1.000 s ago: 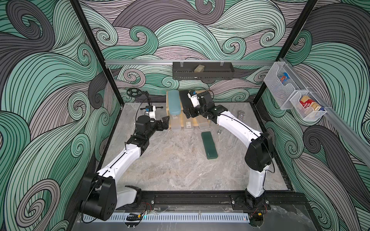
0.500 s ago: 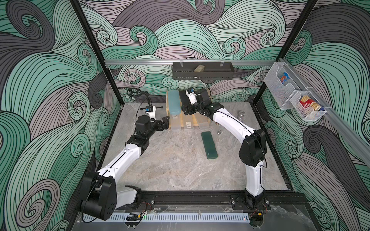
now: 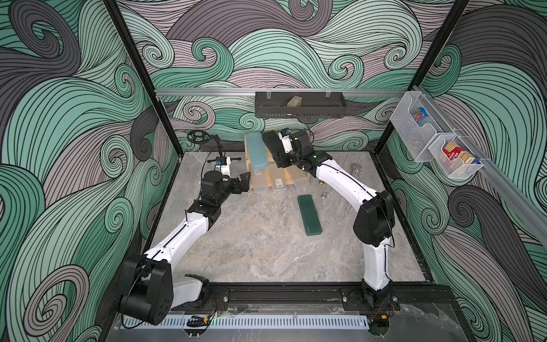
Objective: Remove the pencil cases from the shelf
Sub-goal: Pick up the pencil case from the shelf, then place the pencil case at the center of the board.
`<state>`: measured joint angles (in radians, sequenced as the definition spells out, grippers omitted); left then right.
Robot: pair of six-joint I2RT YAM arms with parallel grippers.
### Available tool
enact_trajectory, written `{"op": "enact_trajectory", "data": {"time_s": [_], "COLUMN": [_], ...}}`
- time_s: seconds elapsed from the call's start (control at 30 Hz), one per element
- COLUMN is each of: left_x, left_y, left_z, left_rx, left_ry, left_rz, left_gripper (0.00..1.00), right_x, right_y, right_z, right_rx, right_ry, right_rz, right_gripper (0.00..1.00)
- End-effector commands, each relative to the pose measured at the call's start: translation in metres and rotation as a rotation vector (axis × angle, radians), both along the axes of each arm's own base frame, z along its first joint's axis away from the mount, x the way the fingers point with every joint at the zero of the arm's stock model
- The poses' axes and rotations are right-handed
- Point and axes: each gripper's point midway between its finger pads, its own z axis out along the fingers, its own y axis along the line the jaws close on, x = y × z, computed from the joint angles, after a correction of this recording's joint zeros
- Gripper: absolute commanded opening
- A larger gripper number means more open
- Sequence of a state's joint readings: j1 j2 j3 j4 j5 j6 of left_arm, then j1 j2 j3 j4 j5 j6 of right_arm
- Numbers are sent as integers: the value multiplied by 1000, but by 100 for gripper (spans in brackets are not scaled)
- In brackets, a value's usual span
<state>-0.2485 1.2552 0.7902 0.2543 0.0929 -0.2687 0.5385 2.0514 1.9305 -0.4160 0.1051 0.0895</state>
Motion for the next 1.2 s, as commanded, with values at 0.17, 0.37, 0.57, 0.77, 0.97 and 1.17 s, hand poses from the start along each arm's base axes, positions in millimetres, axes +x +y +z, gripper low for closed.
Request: {"op": "enact_trajectory", "data": {"time_s": [0.17, 0.37, 0.57, 0.77, 0.97, 1.17], "left_x": [2, 1, -1, -3, -3, -5], "left_y": [-1, -1, 1, 0, -2, -4], "left_z": [7, 10, 13, 16, 17, 16], "left_rx": [13, 10, 11, 0, -11, -12], "left_ry": [-20, -23, -29, -34, -31, -26], "left_rz": [-1, -1, 4, 0, -6, -10], "left_gripper": [99, 99, 99, 99, 99, 99], "right_x": [-21, -41, -115, -211, -277, -289], "right_y": [-22, -42, -55, -80, -92, -95], "right_z": [54, 93, 79, 38, -36, -93], "right_rx": [-5, 11, 48, 152, 207, 141], "right_ry": [-80, -146, -98, 12, 203, 292], "right_rz": [-37, -65, -45, -52, -78, -114], "right_gripper": [72, 73, 74, 73, 73, 75]}}
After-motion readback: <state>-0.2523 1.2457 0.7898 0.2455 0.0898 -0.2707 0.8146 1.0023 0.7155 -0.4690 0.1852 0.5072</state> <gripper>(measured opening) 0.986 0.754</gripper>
